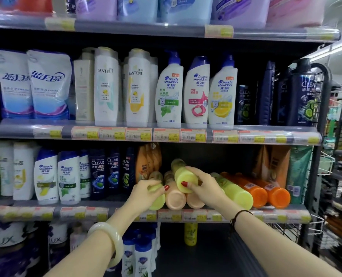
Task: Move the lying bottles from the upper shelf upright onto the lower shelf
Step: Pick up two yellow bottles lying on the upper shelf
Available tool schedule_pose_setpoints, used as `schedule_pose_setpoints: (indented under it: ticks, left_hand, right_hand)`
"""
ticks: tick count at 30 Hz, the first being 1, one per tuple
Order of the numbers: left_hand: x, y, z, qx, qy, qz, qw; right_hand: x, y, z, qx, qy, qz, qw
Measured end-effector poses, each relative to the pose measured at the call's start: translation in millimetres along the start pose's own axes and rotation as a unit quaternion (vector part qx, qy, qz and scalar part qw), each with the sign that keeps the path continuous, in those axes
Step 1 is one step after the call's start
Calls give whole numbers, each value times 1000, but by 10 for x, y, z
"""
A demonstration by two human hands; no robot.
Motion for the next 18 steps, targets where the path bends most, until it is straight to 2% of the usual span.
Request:
schedule_pose_setpoints:
  ticks: [11, 18]
  left_hand:
    - [-97, -48, 84, -17, -15, 20, 1000]
    - [-132, -217, 66, -33, -29, 37, 998]
  right_hand:
    - [-75, -25, -16, 11, 17, 9, 1000]
    - [-70, -178, -43, 11, 76, 46, 996]
Point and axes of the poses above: each hand's wrist, its own y-axis towards the middle knuckle, its own x-axis out of the palm, z = x × y, the point moved 4 cm from there along y, towards the middle knuckle, and after that the axes turned 5 degrees about z, right-handed, at the moved point
